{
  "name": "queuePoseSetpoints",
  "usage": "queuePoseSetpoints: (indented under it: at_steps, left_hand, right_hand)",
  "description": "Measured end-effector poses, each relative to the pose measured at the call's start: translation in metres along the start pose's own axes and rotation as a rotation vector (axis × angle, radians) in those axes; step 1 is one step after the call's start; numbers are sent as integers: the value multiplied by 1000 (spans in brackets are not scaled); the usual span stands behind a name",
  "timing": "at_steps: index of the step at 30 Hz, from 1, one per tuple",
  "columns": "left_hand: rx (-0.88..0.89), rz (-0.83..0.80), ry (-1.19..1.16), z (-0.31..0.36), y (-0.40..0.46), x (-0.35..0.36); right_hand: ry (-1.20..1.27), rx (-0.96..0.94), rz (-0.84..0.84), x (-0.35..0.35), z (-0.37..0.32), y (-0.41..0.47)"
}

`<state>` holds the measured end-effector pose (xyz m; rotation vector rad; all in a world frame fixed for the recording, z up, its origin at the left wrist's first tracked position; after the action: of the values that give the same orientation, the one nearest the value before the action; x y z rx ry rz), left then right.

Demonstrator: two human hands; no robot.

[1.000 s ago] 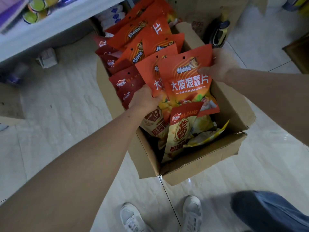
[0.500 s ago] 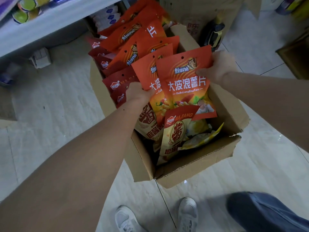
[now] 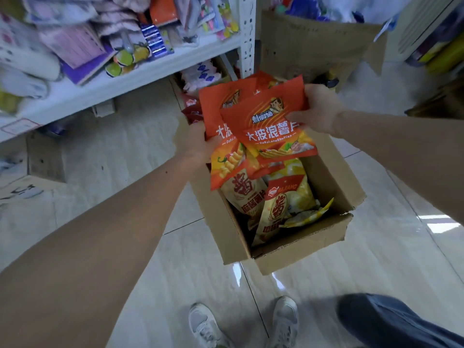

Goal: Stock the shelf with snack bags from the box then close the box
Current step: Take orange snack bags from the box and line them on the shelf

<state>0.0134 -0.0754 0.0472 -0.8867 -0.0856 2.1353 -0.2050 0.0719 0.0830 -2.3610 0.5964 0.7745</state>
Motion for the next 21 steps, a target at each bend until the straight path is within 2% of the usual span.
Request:
queuePoseSetpoints:
  at_steps: [4, 9, 14, 21]
  left_hand:
    - [-7, 33, 21, 16, -28, -73]
    - [13, 74, 23, 51, -82, -176]
    - [100, 164, 153, 92, -143, -286]
    - [149, 283, 229, 129, -231, -435]
  right_hand:
    - [-128, -89, 80, -21, -72, -26]
    - [-204, -172, -3, -41, -178, -60]
    - [-279, -284, -45, -50, -292, -102]
    - [-206, -426, 19, -53, -449, -165]
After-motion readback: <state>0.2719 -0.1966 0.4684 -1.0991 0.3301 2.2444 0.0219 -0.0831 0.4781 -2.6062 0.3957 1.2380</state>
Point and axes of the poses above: each hand's wrist, its own y-axis towards the middle knuckle, its own x-axis out of the palm, z = x × y, the point moved 3 cm from there along y, towards the middle knuckle, and after that the axes turned 1 degree about -z, right-handed, at the moved point
